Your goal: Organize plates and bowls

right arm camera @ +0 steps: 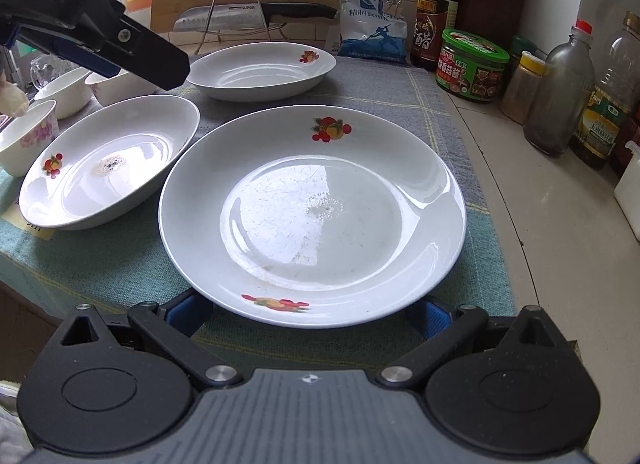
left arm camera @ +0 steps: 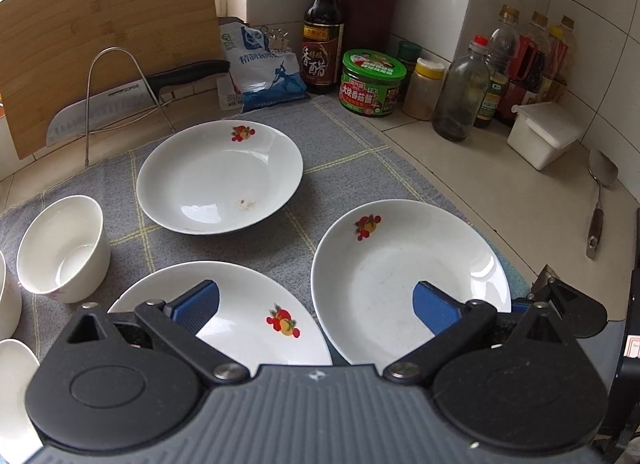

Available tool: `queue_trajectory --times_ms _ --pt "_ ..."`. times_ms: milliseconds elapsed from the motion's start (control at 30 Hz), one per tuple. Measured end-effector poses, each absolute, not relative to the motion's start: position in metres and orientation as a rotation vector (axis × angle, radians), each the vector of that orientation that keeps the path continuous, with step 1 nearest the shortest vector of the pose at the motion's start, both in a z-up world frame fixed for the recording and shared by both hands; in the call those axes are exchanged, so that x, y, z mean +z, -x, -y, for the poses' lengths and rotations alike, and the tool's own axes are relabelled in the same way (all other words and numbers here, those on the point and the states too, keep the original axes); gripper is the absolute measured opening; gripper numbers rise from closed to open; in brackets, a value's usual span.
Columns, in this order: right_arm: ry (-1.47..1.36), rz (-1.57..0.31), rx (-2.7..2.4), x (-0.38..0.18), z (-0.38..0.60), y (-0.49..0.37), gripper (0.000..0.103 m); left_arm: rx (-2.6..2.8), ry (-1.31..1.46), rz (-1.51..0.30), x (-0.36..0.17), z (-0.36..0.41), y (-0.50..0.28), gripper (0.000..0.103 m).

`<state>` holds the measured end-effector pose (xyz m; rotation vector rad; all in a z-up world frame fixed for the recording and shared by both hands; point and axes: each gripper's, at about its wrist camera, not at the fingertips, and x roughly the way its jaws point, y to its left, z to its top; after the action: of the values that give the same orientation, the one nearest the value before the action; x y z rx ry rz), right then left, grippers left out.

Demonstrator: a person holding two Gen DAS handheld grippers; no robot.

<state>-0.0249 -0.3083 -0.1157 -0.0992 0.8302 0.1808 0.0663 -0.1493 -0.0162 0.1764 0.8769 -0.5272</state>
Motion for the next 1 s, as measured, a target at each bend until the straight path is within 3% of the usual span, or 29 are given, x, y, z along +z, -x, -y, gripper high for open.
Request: queue_trajectory --times_ms 600,800,1000 --pt "0.105 -0.71 0.238 -0.125 0.32 0.036 0.103 -0.74 -0.375 -0.974 -0.051 0.223 -0.127 0.099" --pt "0.112 -0.715 0.246 -0.124 0.321 0.034 0.103 -0.802 -0.442 -1.033 -0.066 0.237 -0.14 0.092" --pt "0.12 -0.722 0.26 -0.123 0.322 0.031 0.103 -0.844 -0.477 -1.092 -0.079 0.242 -0.15 0.075"
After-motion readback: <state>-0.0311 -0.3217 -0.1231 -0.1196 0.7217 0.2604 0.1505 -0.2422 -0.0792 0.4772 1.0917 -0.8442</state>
